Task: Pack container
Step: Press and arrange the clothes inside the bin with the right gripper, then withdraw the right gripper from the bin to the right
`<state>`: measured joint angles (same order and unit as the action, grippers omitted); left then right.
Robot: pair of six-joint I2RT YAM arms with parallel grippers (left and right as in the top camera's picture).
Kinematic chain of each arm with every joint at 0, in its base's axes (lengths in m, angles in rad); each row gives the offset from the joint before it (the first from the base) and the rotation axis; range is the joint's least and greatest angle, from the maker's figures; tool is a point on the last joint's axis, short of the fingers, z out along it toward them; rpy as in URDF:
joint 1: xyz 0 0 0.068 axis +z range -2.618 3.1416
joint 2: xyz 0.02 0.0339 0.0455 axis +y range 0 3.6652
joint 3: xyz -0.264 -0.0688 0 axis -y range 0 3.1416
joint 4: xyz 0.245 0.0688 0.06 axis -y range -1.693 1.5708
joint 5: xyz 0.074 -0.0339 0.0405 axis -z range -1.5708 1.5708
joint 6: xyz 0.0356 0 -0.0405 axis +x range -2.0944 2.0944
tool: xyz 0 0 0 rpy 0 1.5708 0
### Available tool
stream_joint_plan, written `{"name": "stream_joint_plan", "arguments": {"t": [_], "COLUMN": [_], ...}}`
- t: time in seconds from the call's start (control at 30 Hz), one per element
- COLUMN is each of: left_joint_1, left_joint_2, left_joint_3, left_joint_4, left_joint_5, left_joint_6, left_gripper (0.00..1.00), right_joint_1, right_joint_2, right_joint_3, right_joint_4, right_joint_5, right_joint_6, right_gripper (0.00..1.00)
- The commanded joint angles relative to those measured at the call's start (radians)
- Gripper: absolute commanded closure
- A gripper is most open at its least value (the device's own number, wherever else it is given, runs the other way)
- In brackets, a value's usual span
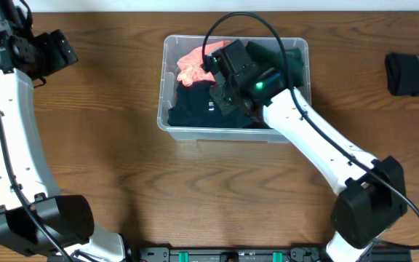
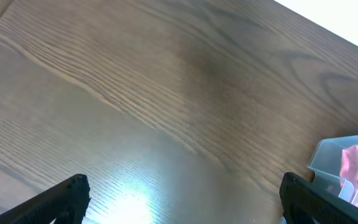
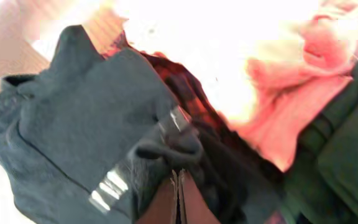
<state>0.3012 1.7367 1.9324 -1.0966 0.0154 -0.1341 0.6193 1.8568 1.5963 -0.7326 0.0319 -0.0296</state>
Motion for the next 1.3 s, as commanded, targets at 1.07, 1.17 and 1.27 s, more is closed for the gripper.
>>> {"name": "stream_joint_plan", "arguments": {"t": [1.07, 1.17, 1.27], "left_joint_1": [0.003, 0.003, 0.003], "left_joint_2": [0.001, 0.001, 0.001], "left_joint_3": [0.001, 0.001, 0.001], "left_joint_4": [-0.002, -0.002, -0.002], "left_joint_5": [-0.009, -0.009, -0.009], "left_joint_6": [0.002, 0.002, 0.002], "left_gripper": [0.02, 0.02, 0.02], "right_joint_1": [0.01, -0.014, -0.049], "right_joint_2": [0.242, 0.168, 0.1], "right_joint_3": [0.13, 0.217, 0.299], "right_joint_4": [-0.095, -0.173, -0.232], "right_joint_5": [-0.039, -0.018, -0.001], "right_joint_6": [-0.009, -0.01, -0.011], "right_gripper": [0.99, 0.96, 0.62]}}
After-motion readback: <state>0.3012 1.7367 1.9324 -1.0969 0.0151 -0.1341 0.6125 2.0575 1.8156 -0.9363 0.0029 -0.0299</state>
